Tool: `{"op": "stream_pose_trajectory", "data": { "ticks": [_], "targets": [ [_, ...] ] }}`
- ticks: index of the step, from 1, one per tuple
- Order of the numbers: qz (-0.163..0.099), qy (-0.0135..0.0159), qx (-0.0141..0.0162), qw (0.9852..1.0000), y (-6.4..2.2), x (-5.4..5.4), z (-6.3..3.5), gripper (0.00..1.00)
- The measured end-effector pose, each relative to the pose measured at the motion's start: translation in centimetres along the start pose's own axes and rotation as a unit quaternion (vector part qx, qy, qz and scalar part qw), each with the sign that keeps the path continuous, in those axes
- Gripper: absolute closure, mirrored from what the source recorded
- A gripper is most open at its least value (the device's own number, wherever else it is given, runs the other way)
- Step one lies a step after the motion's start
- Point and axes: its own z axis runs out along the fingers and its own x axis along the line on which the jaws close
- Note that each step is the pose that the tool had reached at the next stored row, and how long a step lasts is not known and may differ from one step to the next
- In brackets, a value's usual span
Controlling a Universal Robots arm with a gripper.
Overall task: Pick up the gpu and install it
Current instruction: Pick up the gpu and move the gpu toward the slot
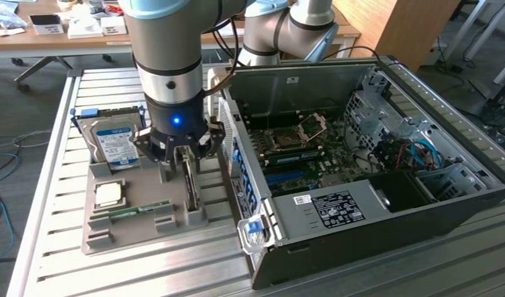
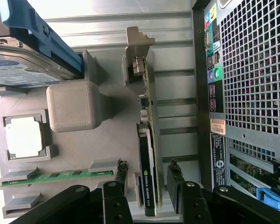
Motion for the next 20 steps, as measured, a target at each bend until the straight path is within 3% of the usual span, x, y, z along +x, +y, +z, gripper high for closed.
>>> {"op": "stream_pose_trajectory", "data": {
  "ticks": [20],
  "targets": [
    [0.000,-0.0001,-0.0001,1.0000,-0.04,0.02,0.99,0.53]
  ]
}}
